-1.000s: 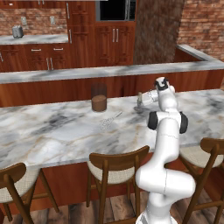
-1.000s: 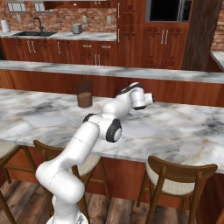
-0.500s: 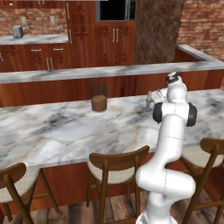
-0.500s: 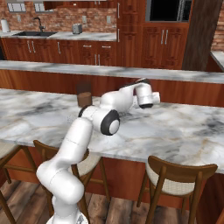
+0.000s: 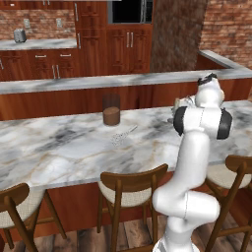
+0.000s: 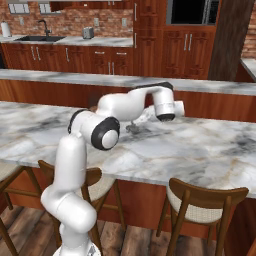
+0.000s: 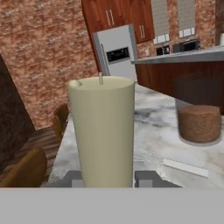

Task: Pick the candle and jar from the dining table and place them in the open cabinet. Close the cabinet after placing the objects.

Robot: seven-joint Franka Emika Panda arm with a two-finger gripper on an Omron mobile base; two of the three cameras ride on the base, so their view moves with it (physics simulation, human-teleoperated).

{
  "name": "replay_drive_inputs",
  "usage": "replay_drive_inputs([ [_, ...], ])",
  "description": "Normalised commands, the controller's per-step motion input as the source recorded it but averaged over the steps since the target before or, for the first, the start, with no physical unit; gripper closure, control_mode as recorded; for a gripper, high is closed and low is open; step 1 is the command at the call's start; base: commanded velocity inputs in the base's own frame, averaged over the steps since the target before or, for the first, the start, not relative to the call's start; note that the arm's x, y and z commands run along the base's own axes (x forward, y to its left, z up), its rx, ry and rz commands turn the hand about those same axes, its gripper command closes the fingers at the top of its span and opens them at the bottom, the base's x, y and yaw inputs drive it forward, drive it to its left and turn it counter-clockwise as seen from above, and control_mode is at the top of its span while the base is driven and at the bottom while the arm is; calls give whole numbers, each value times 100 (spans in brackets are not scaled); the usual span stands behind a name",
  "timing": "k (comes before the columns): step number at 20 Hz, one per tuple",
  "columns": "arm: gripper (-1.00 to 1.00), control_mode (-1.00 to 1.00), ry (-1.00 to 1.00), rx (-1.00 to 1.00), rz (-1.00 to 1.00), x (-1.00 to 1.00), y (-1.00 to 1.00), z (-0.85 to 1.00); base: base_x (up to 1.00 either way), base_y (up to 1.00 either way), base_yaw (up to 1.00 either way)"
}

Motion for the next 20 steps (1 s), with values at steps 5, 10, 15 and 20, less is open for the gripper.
replay_drive_inputs([
  [5, 100, -100, 0, -3, 0, -100, 23, 84, 0, 0, 0],
  [10, 100, -100, 3, -6, -1, -98, 27, 79, 0, 0, 0],
  [15, 100, -100, 8, -7, 0, -97, 51, 44, 0, 0, 0],
  [20, 100, -100, 8, -5, 0, -75, 58, 23, 0, 0, 0],
])
